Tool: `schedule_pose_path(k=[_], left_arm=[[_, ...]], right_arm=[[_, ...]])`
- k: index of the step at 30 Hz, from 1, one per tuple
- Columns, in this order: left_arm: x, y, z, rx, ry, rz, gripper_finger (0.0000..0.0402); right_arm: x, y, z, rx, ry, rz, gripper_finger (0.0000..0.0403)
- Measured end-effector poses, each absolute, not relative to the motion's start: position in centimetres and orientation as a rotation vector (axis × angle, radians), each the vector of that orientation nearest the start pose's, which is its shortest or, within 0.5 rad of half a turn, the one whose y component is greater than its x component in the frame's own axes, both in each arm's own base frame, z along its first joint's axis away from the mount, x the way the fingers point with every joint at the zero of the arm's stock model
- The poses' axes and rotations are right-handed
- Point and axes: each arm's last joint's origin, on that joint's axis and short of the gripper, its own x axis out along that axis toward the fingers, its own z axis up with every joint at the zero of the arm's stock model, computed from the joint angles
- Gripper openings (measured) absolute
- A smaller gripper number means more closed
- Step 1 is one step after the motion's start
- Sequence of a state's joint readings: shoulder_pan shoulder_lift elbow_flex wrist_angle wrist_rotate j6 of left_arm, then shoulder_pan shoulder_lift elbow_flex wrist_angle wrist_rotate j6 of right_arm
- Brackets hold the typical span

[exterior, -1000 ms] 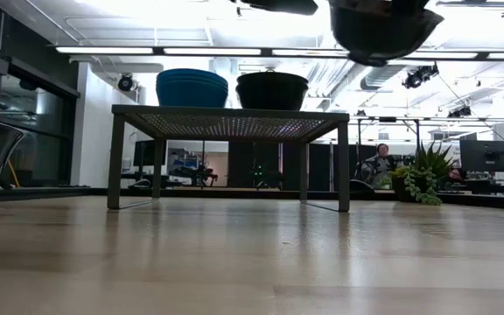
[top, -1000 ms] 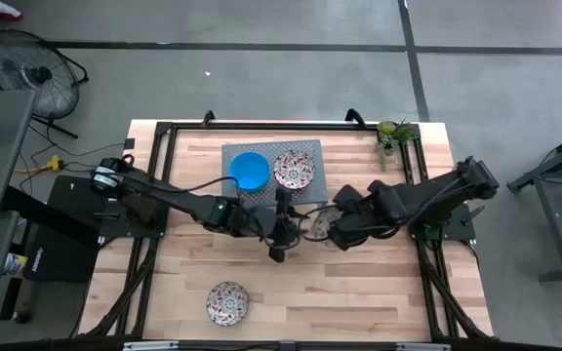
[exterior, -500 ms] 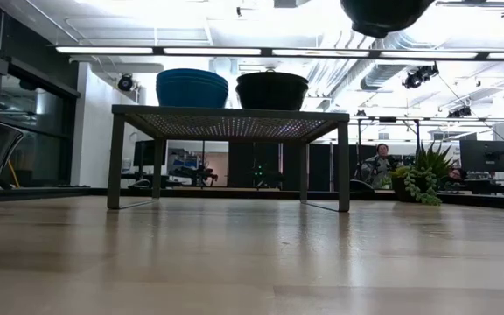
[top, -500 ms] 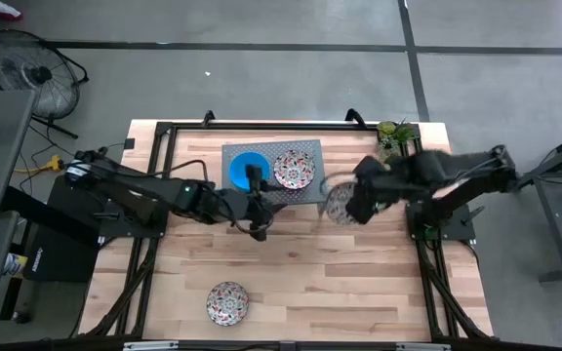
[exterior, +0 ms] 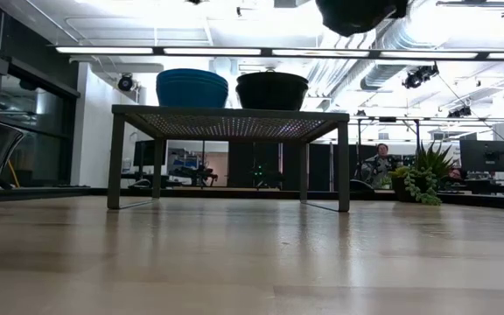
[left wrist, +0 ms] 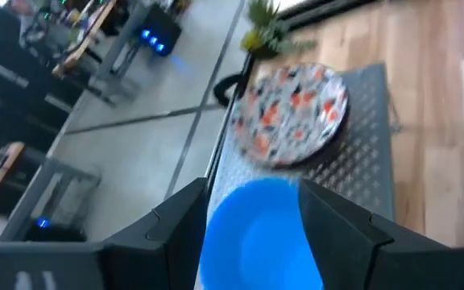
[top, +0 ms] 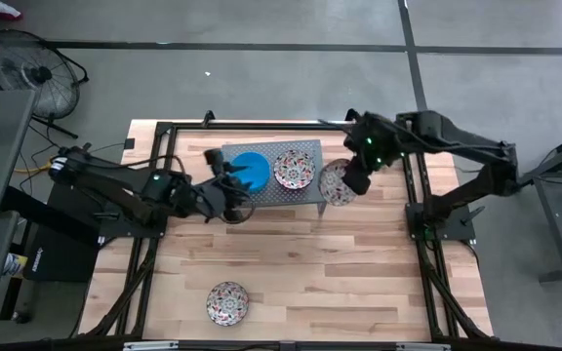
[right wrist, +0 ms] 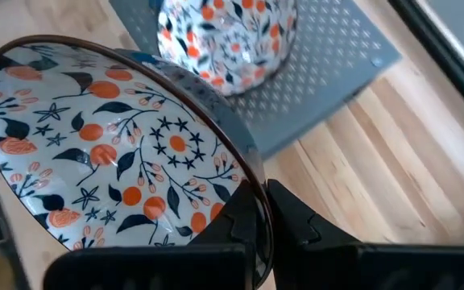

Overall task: Pick & Place Mini bowls
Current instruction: Stack the white bowl on top of the white bowls on the shelf

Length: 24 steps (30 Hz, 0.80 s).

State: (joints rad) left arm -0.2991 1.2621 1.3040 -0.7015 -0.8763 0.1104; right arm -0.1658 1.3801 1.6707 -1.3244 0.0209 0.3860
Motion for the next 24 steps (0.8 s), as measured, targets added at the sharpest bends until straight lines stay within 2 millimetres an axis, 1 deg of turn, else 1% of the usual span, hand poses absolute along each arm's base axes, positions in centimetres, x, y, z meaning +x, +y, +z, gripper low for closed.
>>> schedule_pose_path(k=[5,11,17,21,24], left_arm=[[22.4,-5.9,37.2,0.473,0.615,0.587,0.0190],[20.0,-6.5,36.4,0.521,0.672,0.661,0.0190],[17.7,-5.7,36.1,0.564,0.720,0.704,0.0190],[15.4,-4.7,35.9,0.552,0.686,0.727,0.0190],[13.7,-4.0,35.4,0.516,0.641,0.717,0.0190]], right_arm=[[24.6,-5.8,40.3,0.474,0.965,-0.309,0.0001],[27.0,-7.3,39.3,0.561,0.911,-0.276,0.0001],[29.5,-9.0,38.1,0.692,0.855,-0.289,0.0001],[31.0,-9.6,37.4,0.753,0.818,-0.302,0.0001],[31.4,-9.8,37.3,0.795,0.790,-0.324,0.0001]])
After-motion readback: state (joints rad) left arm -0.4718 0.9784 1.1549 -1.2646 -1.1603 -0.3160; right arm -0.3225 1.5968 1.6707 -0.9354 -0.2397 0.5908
